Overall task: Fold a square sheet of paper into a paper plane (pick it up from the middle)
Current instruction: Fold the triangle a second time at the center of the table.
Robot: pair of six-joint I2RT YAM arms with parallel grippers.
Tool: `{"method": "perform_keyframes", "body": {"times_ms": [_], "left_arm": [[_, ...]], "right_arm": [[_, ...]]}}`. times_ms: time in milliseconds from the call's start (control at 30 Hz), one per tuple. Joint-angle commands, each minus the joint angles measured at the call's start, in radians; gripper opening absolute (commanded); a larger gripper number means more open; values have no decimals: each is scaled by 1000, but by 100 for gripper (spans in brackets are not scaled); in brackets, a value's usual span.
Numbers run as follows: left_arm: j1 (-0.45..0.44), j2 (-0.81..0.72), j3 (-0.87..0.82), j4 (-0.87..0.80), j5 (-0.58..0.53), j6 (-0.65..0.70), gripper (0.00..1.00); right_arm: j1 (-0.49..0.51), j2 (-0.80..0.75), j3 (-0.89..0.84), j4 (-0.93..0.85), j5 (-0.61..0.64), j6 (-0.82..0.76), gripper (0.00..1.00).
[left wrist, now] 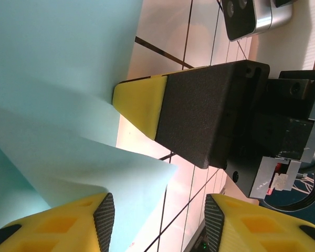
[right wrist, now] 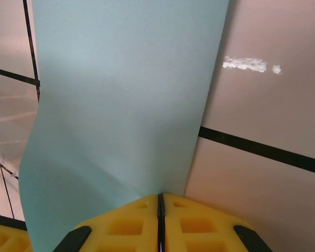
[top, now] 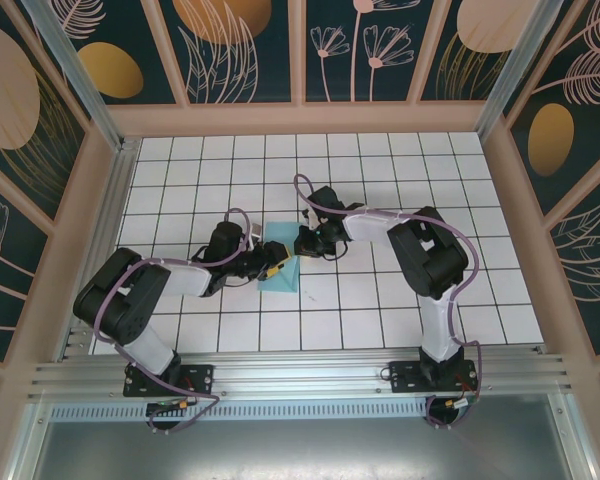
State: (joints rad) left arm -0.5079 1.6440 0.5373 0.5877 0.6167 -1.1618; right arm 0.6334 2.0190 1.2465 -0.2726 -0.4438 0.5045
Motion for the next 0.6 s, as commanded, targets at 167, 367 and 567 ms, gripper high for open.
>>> {"method": "perform_keyframes", "body": {"times_ms": [167,367,567], "left_arm": [[-7,28,19,52,-38,-30,49],[-7,22,21,-8,-103,-33,42],[-8,31,18,-15,-128,-49,39]], "right_arm": [[-5,56,-49,-19,-18,10,12],[-20,7,-58,45,-100,-14,21],[-51,-49,-77,137,-180,12,32]]}}
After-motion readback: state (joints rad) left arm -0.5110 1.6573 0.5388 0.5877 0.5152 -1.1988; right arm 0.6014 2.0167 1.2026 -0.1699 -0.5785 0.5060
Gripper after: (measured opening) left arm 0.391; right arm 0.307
